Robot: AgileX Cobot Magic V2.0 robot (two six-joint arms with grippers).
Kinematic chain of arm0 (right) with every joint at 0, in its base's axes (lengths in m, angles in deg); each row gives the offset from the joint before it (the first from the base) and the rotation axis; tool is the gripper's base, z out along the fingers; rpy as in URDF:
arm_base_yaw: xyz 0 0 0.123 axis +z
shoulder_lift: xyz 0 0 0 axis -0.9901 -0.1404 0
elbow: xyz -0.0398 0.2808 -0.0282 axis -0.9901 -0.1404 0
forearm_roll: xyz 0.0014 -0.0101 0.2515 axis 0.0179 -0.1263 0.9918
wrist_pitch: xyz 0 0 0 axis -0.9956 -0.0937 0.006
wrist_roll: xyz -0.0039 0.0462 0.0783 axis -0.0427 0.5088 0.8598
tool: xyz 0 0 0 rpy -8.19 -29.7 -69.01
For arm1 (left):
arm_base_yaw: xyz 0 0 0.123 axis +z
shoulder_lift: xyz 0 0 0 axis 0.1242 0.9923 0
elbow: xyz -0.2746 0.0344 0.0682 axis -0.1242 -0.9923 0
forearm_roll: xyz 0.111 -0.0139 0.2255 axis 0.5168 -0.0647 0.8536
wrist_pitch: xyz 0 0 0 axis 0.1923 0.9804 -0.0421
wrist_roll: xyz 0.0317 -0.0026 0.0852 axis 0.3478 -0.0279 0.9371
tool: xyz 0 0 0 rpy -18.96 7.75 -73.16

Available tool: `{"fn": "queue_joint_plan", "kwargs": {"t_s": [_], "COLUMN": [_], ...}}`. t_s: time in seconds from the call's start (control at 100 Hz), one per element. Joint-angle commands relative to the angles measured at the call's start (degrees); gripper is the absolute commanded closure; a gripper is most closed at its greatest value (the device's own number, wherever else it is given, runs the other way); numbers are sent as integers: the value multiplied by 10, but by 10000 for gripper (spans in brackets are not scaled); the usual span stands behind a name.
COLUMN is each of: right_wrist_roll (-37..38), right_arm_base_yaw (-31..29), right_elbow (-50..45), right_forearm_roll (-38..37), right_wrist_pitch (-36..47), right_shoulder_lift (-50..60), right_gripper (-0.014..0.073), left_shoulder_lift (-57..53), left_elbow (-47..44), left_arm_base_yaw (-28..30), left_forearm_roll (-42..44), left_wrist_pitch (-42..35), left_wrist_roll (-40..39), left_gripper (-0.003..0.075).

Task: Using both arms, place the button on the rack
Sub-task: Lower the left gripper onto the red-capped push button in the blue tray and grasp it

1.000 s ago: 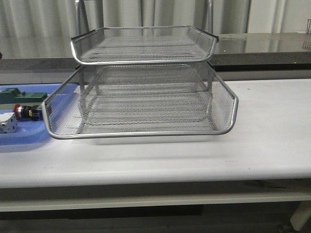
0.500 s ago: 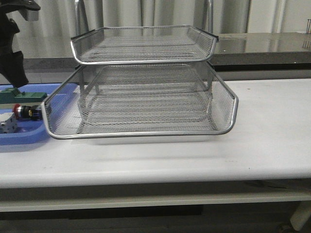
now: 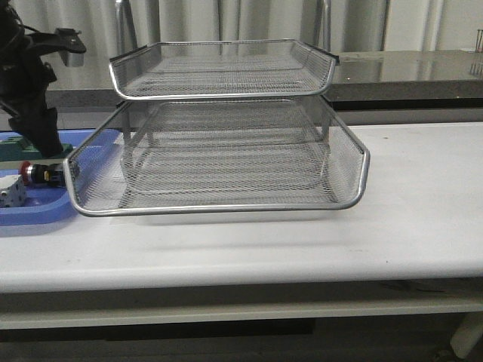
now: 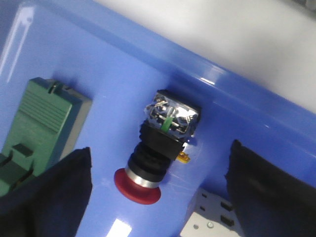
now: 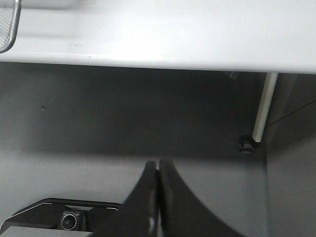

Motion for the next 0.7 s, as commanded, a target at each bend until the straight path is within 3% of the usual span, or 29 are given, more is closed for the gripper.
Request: {"fn": "queue_joint_plan", "kwargs": {"t_s": [0.0, 0.69], "right_wrist_roll": [0, 0], "right_arm_base_yaw": [-2, -2], "right_elbow": [19, 19], "right_forearm_roll": [-5, -5], "right_wrist_pitch": [26, 25], "right_shoulder_lift": [-1, -1], "right_gripper": [664, 664], "left_shoulder_lift": [-25, 54], "left_elbow": [22, 81], "left_arm_base_yaw": [-4, -4], "left_forearm_roll": [-10, -11], "left_wrist_pitch": [-19, -33], "left_wrist_roll": [3, 9], "left_gripper": [177, 177]}}
